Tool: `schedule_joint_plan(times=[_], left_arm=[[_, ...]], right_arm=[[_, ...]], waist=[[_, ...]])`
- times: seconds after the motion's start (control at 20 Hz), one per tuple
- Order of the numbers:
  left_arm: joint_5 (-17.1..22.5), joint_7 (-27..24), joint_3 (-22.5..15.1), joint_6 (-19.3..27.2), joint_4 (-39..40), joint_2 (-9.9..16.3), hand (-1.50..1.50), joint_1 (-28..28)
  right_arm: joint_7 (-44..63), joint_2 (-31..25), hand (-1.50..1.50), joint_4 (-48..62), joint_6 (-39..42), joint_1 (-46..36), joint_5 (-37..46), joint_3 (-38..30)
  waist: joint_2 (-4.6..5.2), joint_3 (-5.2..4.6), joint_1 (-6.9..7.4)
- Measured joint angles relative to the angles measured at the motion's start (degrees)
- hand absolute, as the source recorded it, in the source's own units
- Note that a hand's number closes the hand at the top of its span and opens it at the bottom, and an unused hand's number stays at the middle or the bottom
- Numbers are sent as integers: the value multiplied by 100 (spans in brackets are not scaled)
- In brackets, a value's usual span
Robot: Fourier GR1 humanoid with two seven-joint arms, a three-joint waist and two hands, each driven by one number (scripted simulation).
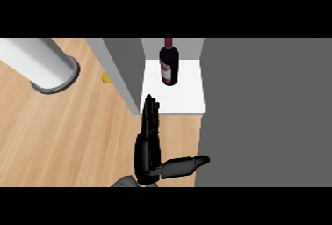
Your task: Pick up the wine, place it into the cabinet and close the cabinet
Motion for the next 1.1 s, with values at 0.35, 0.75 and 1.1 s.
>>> schedule_joint_plan(times=[0.35,0.75,1.1], left_arm=[[-512,310,-389,414,-1502,520,-150,926],[-785,352,-633,171,-2504,1239,-150,1647],[-716,297,-495,-405,-3254,2074,-150,2253]], right_arm=[[-149,6,-150,9,157,199,-12,-29],[-24,6,150,6,463,391,-96,246],[1,-144,150,21,841,472,-192,286]], waist=[[2,1,2],[4,1,-12],[6,0,-11]])
